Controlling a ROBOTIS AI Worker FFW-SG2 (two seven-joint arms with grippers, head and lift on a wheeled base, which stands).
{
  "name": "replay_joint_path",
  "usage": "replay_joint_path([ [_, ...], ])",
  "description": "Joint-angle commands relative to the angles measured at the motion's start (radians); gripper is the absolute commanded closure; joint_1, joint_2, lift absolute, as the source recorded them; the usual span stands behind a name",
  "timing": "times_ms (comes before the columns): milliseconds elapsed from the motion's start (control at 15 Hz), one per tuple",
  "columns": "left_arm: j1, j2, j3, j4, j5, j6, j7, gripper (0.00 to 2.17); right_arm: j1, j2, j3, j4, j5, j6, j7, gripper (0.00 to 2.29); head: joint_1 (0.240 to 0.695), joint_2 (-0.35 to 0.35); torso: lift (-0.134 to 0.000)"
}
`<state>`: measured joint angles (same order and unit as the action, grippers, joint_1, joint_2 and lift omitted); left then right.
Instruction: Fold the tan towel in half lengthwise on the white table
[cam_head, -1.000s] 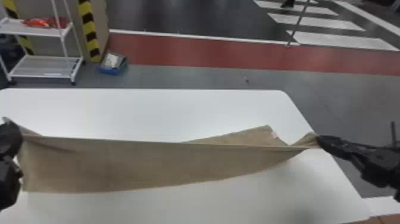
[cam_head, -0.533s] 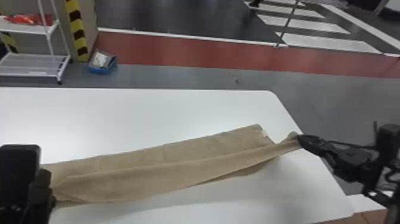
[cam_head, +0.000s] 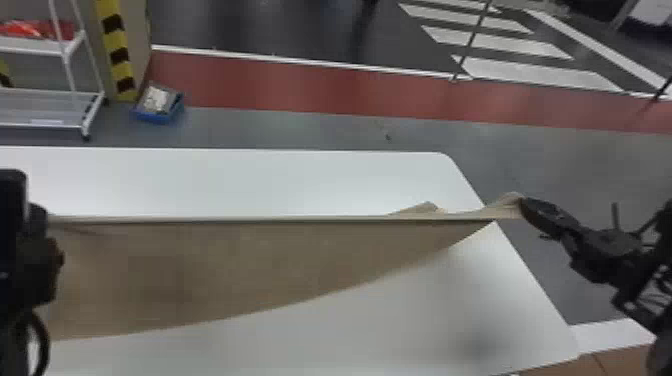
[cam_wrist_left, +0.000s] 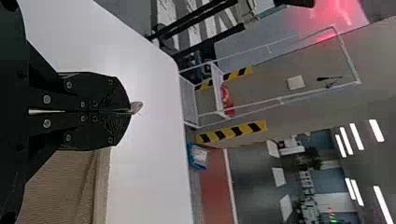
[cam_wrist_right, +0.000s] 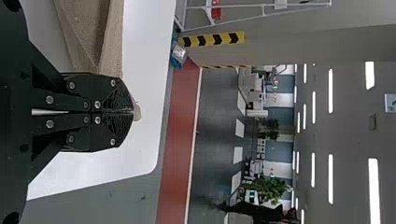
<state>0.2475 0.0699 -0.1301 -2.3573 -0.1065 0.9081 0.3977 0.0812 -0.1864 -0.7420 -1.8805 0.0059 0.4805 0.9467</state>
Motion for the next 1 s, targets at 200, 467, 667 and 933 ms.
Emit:
replay_joint_path([
  [200, -0.452, 0.048, 0.056, 0.558, 0.173, -0.501, -0.134, 1.63, -0.201, -0.001, 0.078, 0.116, 0.074, 0.083, -0.017, 1.33, 0.656, -0.227, -0.123],
  [467, -0.709, 0.047, 0.061, 0.834, 0.249, -0.673, -0.22, 1.63, -0.393, 0.007, 0.219, 0.233, 0.134, 0.08, -0.094, 1.33, 0.527, -0.175, -0.123],
  [667, -0.749, 0.047, 0.07, 0.816, 0.268, -0.663, -0.226, 1.63, -0.48, 0.01, 0.233, 0.239, 0.141, 0.086, -0.105, 1.33, 0.451, -0.144, -0.123],
  [933, -0.585, 0.059, 0.115, 0.622, 0.268, -0.492, -0.211, 1.63, -0.431, -0.027, 0.184, 0.215, 0.092, 0.089, -0.077, 1.33, 0.384, -0.127, -0.123],
])
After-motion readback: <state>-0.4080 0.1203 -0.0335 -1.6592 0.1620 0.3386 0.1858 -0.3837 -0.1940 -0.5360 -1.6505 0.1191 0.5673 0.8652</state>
